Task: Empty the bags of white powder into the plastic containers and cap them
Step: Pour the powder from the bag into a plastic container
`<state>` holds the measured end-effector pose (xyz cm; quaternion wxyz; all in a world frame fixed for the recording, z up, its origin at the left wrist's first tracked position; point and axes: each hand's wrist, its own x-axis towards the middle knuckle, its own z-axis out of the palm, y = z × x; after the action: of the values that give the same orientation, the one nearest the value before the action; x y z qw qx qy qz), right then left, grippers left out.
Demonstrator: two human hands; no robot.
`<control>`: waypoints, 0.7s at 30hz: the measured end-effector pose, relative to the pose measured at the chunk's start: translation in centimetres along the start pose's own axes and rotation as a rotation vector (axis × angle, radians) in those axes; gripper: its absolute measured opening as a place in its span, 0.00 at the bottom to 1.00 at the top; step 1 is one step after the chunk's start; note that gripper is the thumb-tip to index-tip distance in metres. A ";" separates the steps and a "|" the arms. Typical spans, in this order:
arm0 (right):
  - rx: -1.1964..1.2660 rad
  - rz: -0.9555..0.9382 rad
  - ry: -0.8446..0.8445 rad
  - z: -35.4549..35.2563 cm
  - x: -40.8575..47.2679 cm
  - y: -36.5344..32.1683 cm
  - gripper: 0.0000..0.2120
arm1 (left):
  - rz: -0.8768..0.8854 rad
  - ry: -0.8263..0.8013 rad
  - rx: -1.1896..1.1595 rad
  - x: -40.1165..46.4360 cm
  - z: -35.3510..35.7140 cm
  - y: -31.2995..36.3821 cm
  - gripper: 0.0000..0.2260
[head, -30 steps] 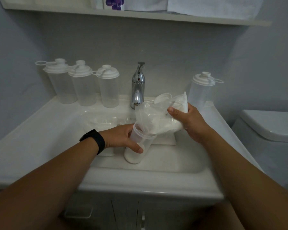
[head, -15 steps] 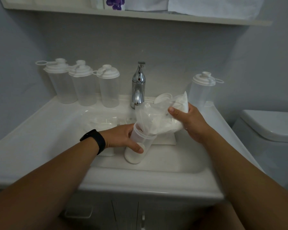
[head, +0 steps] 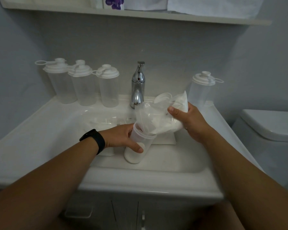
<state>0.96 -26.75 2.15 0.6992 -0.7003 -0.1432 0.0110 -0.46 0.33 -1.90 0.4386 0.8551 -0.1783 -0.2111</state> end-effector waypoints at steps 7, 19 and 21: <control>-0.007 0.000 -0.005 0.0 -0.1 -0.2 0.23 | 0.002 -0.002 0.003 0.0 0.0 0.1 0.32; -0.012 -0.010 -0.002 0.1 -0.2 -0.3 0.22 | -0.004 0.002 0.014 0.0 -0.1 0.3 0.30; -0.009 -0.012 -0.006 0.1 -0.2 -0.3 0.21 | -0.004 0.002 0.013 0.0 -0.1 0.3 0.30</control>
<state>0.69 -26.73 2.43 0.6957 -0.7025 -0.1496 0.0083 -0.49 0.22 -1.61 0.4329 0.8585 -0.1774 -0.2098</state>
